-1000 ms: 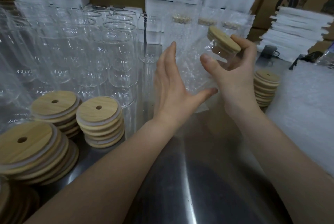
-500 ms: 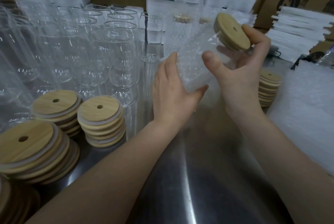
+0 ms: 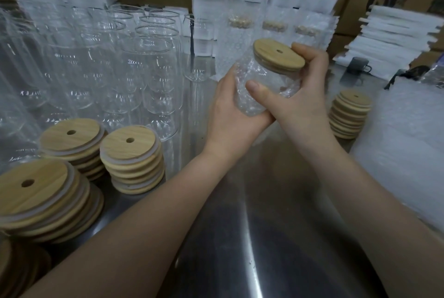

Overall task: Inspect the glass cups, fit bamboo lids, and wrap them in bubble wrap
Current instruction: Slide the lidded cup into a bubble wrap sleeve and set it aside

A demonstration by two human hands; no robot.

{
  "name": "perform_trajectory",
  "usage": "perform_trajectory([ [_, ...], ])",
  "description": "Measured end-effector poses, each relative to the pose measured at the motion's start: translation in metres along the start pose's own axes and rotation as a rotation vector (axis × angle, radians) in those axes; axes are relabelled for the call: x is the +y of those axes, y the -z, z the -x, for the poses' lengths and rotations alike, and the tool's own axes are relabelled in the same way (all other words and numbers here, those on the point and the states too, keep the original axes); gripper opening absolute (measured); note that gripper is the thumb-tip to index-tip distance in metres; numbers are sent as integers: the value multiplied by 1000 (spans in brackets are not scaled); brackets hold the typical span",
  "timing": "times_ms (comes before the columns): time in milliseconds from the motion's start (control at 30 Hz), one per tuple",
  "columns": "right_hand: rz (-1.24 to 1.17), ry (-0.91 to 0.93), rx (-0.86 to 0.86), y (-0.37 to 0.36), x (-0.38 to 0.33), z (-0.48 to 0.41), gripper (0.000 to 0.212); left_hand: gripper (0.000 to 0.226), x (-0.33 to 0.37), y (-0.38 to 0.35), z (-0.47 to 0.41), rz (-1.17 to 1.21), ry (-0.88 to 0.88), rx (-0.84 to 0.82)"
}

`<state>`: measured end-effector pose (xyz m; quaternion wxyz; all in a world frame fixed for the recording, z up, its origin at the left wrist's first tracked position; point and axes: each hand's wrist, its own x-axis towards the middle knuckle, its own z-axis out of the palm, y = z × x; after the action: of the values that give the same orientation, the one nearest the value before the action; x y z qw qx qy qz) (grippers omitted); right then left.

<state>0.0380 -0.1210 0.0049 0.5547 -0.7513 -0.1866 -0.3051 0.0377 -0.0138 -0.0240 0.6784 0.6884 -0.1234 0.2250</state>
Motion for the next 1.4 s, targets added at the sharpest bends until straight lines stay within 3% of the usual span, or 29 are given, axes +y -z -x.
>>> perform_trajectory([
  [167, -53, -70, -25, 3, -3, -2, 56, 64, 0, 4, -3, 150, 10, -24],
  [333, -200, -176, 19, 8, -1, -11, 27, 69, -6, 13, -9, 203, 58, -72],
  [533, -459, -295, 147, 19, 3, -18, 50, 82, -12, 19, -17, 160, 175, -160],
  [667, -502, -329, 144, 20, 8, -19, 60, 83, -18, 23, -16, 215, 202, -219],
  [800, -440, -363, 45, 20, 12, -19, 51, 80, -22, 27, -16, 202, 232, -347],
  [933, -438, -437, 57, 20, 18, -19, 40, 95, -24, 30, -18, 70, 233, -514],
  [1067, -430, -428, 86, 21, 20, -20, 38, 113, -22, 30, -17, -147, 211, -479],
  [1167, -420, -403, 98, 20, 18, -20, 34, 114, -21, 30, -15, -145, 174, -480],
  [1400, -260, -284, 180, 17, 15, -17, 20, 76, -22, 23, -11, -185, 45, -287],
])
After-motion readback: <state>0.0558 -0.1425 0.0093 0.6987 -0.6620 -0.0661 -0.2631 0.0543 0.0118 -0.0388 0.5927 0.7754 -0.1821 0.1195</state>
